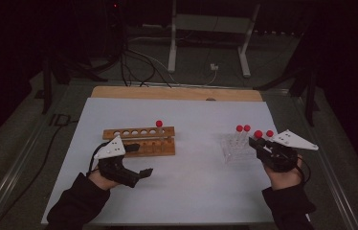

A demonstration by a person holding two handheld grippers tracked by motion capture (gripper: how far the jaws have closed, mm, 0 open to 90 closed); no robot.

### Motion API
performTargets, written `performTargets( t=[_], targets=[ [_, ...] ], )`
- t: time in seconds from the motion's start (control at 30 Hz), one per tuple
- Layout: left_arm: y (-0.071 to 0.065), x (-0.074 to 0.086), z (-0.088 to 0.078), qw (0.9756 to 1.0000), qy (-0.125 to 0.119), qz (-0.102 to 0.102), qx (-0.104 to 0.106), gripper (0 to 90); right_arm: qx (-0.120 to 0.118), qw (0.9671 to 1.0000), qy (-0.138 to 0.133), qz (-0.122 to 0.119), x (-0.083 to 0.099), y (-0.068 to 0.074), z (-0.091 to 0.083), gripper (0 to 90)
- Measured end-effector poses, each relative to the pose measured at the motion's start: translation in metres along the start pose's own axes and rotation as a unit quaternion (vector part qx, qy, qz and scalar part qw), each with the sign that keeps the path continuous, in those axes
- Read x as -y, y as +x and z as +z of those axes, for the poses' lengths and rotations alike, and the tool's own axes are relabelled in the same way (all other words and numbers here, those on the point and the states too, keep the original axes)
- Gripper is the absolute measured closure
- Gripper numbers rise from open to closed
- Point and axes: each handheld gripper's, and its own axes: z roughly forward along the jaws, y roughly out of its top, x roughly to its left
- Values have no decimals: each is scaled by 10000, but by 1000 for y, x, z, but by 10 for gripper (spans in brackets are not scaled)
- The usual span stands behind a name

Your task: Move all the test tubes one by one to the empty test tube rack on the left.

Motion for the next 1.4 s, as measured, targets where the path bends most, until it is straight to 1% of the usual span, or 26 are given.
performTargets(
  t=[0.13, 0.17, 0.23, 0.27, 0.3, 0.37, 0.43, 0.67, 0.7, 0.77, 0.9, 0.93, 1.0, 1.03, 1.13, 1.23, 1.37, 1.4],
  targets=[
    [-2, -2, 1, 10000, 6, 6, 56, 20, -244, 9997, -6, -80, -2, 13, 3, 749],
    [-2, -2, 1, 10000, 20, 34, 40, 20, -303, 9995, 5, -93, -3, 17, 4, 749],
    [-4, -3, 2, 9999, 26, 17, 105, 20, -394, 9991, 25, -178, -3, 24, 7, 749],
    [-4, -4, 2, 9999, 32, 50, 81, 20, -456, 9987, 32, -211, -3, 28, 9, 749],
    [-5, -4, 2, 9999, 34, 49, 125, 20, -498, 9985, 57, -222, -2, 32, 10, 749],
    [-7, -5, 3, 9999, 49, 81, 125, 20, -599, 9978, 83, -273, -2, 38, 14, 749],
    [-8, -6, 3, 9998, 31, 62, 178, 20, -670, 9972, 95, -315, 0, 45, 17, 749],
    [-13, -9, 4, 9996, 23, 113, 246, 22, -968, 9937, 242, -504, 3, 66, 29, 749],
    [-14, -10, 4, 9996, 25, 137, 264, 22, -1014, 9933, 255, -501, 4, 69, 30, 749],
    [-15, -10, 5, 9995, 18, 126, 290, 22, -1080, 9922, 281, -549, 5, 75, 33, 749],
    [-19, -11, 7, 9994, 11, 162, 307, 22, -1264, 9893, 357, -631, 8, 88, 39, 749],
    [-20, -11, 7, 9993, 35, 165, 344, 22, -1331, 9882, 390, -652, 9, 93, 41, 749],
    [-22, -12, 8, 9992, 41, 198, 341, 22, -1439, 9856, 465, -760, 11, 102, 45, 749],
    [-23, -13, 9, 9991, 32, 184, 381, 22, -1509, 9844, 490, -759, 12, 105, 47, 749],
    [-27, -15, 9, 9988, 8, 231, 438, 23, -1664, 9808, 550, -855, 13, 116, 51, 749],
    [-31, -15, 10, 9985, -29, 233, 497, 42, -1803, 9772, 622, -928, 15, 126, 55, 749],
    [-37, -17, 14, 9981, -7, 278, 544, 54, -1996, 9727, 687, -959, 17, 137, 59, 749],
    [-38, -17, 14, 9978, -2, 287, 591, 55, -2037, 9716, 695, -978, 17, 139, 60, 749]
  ],
)
